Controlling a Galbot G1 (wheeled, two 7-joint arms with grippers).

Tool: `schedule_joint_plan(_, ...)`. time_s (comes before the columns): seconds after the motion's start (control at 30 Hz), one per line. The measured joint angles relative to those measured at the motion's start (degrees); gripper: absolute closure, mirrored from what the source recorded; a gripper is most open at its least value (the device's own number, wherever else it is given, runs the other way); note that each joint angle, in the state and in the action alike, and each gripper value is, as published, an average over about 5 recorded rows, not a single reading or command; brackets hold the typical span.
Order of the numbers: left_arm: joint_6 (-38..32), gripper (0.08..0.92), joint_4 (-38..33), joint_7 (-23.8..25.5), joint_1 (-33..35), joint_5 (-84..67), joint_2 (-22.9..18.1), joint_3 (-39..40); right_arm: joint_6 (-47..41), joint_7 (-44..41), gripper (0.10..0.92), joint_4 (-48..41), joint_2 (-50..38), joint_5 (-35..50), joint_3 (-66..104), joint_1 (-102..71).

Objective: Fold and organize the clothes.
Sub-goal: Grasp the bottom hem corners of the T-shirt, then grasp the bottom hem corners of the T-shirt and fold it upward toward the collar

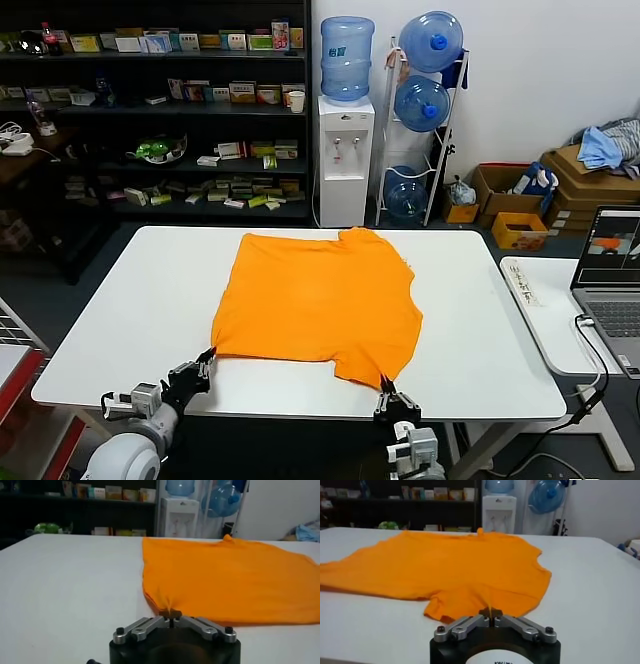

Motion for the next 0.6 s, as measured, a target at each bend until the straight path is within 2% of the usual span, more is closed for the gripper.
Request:
schedule_joint_plan(0.33, 1.0, 0.904, -7.3, -1.6, 6.8, -4.8, 7.1, -1.6, 3.3, 2.5, 0.9, 6.8, -5.3, 3.5, 1.7, -6.9)
schedule_joint_plan(0.6, -1.4, 0.904, -7.4, -1.0, 4.3, -5.4, 7.9, -0.1, 2.8, 4.1, 0.9, 5.3, -6.2, 6.9, 1.2, 0.7)
